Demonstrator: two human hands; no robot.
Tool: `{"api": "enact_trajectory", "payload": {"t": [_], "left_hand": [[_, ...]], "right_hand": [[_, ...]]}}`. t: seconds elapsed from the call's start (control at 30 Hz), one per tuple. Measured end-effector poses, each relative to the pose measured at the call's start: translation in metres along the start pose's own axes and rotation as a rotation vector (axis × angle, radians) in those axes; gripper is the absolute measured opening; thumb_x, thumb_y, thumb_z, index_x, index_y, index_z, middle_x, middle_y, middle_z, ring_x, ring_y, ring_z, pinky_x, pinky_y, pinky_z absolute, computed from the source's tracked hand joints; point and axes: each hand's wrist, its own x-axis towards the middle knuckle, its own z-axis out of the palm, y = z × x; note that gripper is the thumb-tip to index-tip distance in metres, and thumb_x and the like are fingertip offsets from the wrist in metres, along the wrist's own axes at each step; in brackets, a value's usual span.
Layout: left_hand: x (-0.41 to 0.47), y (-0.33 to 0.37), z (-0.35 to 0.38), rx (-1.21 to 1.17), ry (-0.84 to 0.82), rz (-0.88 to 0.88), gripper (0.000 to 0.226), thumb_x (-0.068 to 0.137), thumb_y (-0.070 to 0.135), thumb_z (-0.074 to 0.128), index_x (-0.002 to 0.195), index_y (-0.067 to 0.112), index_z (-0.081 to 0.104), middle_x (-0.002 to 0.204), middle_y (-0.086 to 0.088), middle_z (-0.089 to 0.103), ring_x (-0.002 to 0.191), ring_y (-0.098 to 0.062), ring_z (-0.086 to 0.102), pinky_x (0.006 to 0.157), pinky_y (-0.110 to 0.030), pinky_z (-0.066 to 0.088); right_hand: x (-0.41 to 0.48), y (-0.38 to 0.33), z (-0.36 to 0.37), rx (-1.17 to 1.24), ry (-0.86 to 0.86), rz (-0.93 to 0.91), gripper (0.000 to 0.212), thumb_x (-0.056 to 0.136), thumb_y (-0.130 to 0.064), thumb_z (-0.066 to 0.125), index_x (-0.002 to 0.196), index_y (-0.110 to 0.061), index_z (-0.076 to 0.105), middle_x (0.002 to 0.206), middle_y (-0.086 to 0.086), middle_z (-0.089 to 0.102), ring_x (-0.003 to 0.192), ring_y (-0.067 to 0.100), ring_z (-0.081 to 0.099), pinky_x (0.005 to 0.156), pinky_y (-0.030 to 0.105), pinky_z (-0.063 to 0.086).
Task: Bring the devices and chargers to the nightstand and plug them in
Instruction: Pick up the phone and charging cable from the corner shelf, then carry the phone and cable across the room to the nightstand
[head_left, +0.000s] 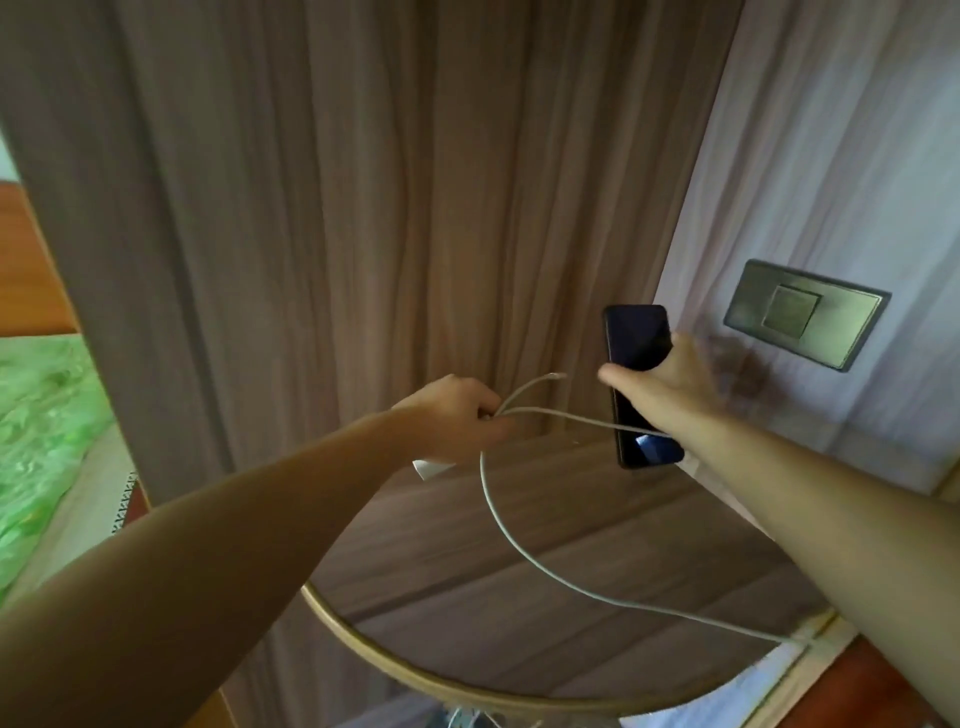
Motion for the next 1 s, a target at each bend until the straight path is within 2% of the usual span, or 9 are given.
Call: {"api": "enact_trajectory", "payload": {"t": [0.07, 0.13, 0.4, 0.5, 0.63, 0.73, 0.83, 0.93, 1.0], "left_hand": [[-0.021, 0.013, -0.018, 0.047, 0.079, -0.007, 0.045, 0.090, 0.050, 0.054, 0.053, 0.025, 0.054, 0.044, 0.018, 0.052, 0.042, -0.001, 0.047, 0.040, -0.013, 0.034], [-0.040, 0.026, -0.036, 0.099, 0.132, -0.030, 0.048, 0.092, 0.050, 0.052, 0.051, 0.025, 0.048, 0.046, 0.011, 0.049, 0.042, -0.005, 0.045, 0.043, -0.019, 0.035], [-0.187, 0.075, -0.100, 0.233, 0.505, -0.225, 0.046, 0.091, 0.047, 0.050, 0.063, 0.010, 0.053, 0.048, 0.004, 0.047, 0.049, -0.017, 0.044, 0.046, -0.028, 0.033], [-0.249, 0.085, -0.120, 0.276, 0.619, -0.285, 0.047, 0.088, 0.047, 0.047, 0.061, 0.009, 0.051, 0.046, 0.003, 0.042, 0.049, -0.018, 0.041, 0.047, -0.031, 0.030], [-0.336, 0.091, -0.144, 0.290, 0.678, -0.425, 0.046, 0.083, 0.048, 0.046, 0.062, 0.008, 0.056, 0.047, 0.004, 0.043, 0.048, -0.016, 0.041, 0.049, -0.030, 0.033], [-0.421, 0.087, -0.162, 0.291, 0.724, -0.564, 0.039, 0.091, 0.036, 0.057, 0.061, 0.011, 0.057, 0.052, -0.001, 0.049, 0.051, -0.017, 0.046, 0.054, -0.031, 0.037], [-0.511, 0.074, -0.177, 0.307, 0.743, -0.717, 0.040, 0.091, 0.028, 0.062, 0.054, 0.014, 0.054, 0.051, 0.000, 0.046, 0.050, -0.005, 0.044, 0.054, -0.025, 0.034], [-0.607, 0.055, -0.187, 0.322, 0.688, -0.961, 0.040, 0.089, 0.031, 0.062, 0.053, 0.015, 0.054, 0.050, 0.003, 0.047, 0.054, -0.016, 0.047, 0.053, -0.027, 0.033], [-0.674, 0.041, -0.192, 0.313, 0.662, -1.086, 0.039, 0.090, 0.031, 0.061, 0.055, 0.015, 0.055, 0.051, 0.002, 0.048, 0.058, -0.019, 0.048, 0.054, -0.027, 0.033]], "right_hand": [[-0.010, -0.024, -0.007, 0.125, 0.051, -0.060, 0.058, 0.065, -0.040, 0.077, 0.110, -0.022, 0.046, 0.091, -0.005, 0.058, 0.074, 0.010, 0.058, 0.050, 0.024, 0.038], [-0.018, -0.044, -0.015, 0.200, 0.056, -0.130, 0.055, 0.069, -0.039, 0.077, 0.109, -0.024, 0.042, 0.088, -0.010, 0.054, 0.074, 0.005, 0.056, 0.050, 0.022, 0.038], [-0.105, -0.115, -0.015, 0.368, -0.170, -0.376, 0.055, 0.068, -0.033, 0.078, 0.106, -0.025, 0.039, 0.090, -0.014, 0.049, 0.075, 0.001, 0.051, 0.054, 0.022, 0.036], [-0.146, -0.140, -0.002, 0.463, -0.263, -0.419, 0.056, 0.068, -0.031, 0.078, 0.106, -0.025, 0.038, 0.096, -0.007, 0.055, 0.081, 0.008, 0.057, 0.059, 0.022, 0.040], [-0.200, -0.179, 0.022, 0.499, -0.364, -0.454, 0.060, 0.067, -0.030, 0.079, 0.114, -0.016, 0.043, 0.113, 0.008, 0.057, 0.095, 0.024, 0.060, 0.072, 0.034, 0.046], [-0.258, -0.216, 0.047, 0.500, -0.501, -0.531, 0.058, 0.065, -0.031, 0.079, 0.111, -0.015, 0.048, 0.102, 0.008, 0.060, 0.086, 0.024, 0.062, 0.066, 0.034, 0.050], [-0.324, -0.251, 0.084, 0.539, -0.628, -0.632, 0.042, 0.067, -0.027, 0.079, 0.096, -0.017, 0.051, 0.086, 0.003, 0.058, 0.079, 0.025, 0.060, 0.061, 0.033, 0.049], [-0.405, -0.285, 0.129, 0.496, -0.788, -0.643, 0.060, 0.067, -0.036, 0.079, 0.111, -0.017, 0.042, 0.101, 0.006, 0.057, 0.091, 0.028, 0.058, 0.073, 0.041, 0.049], [-0.464, -0.308, 0.162, 0.492, -0.900, -0.669, 0.060, 0.070, -0.030, 0.079, 0.115, -0.012, 0.044, 0.106, 0.012, 0.058, 0.094, 0.033, 0.059, 0.078, 0.047, 0.052]]}}
